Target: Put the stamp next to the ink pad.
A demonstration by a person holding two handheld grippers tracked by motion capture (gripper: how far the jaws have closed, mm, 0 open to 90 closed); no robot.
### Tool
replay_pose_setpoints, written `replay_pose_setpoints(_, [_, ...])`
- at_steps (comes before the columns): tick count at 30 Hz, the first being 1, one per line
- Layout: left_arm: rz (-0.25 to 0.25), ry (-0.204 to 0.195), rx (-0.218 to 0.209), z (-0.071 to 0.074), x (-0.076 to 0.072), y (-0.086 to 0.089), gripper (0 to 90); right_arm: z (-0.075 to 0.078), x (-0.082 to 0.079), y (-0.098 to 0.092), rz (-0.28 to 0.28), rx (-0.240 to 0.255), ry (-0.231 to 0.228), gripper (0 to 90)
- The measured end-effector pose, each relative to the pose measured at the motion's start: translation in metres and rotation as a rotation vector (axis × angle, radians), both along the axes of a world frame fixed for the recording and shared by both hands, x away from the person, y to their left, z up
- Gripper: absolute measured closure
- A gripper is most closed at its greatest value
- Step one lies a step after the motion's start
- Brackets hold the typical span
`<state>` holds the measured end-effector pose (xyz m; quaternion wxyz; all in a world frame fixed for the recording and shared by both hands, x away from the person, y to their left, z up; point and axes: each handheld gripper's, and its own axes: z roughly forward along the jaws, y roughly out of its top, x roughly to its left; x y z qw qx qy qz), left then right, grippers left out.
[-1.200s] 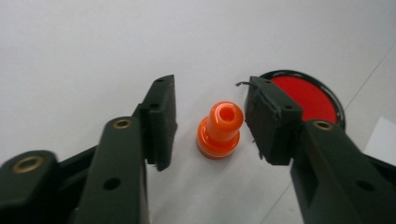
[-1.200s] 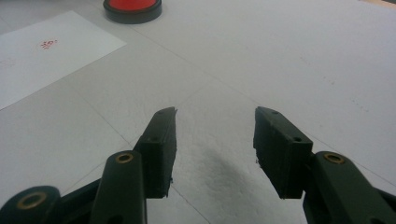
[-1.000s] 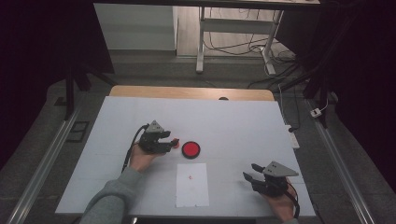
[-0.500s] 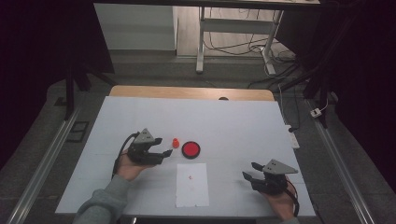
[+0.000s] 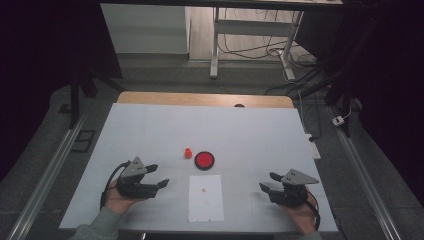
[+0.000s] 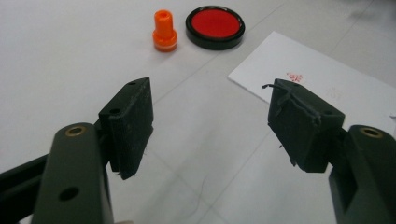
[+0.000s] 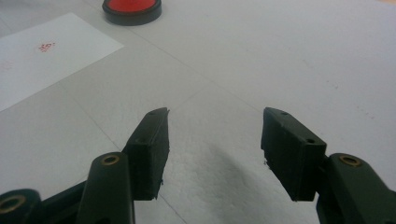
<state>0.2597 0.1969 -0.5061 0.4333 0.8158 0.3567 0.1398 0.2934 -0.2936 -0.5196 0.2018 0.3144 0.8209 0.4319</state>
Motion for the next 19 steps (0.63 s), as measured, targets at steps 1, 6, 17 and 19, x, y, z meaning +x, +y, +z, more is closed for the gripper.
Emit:
replay_pose_setpoints(1, [0.007, 0.002, -0.001, -0.001, -0.001, 0.003, 31.3, 0.000, 0.000, -0.001, 0.000, -0.004, -0.002, 41.0])
replay_pose_setpoints(6, [0.032, 0.016, -0.003, -0.007, -0.009, 0.017, 31.3, 0.000, 0.000, -0.004, -0.003, -0.009, -0.002, 41.0])
replay_pose_setpoints(17, [0.025, 0.009, 0.001, -0.007, -0.010, 0.016, 31.4, 0.002, 0.000, -0.005, 0.001, -0.011, -0.024, 41.0])
replay_pose_setpoints(19, [0.026, 0.011, -0.002, -0.007, -0.010, 0.017, 31.4, 0.002, 0.001, -0.005, 0.003, -0.014, -0.022, 41.1])
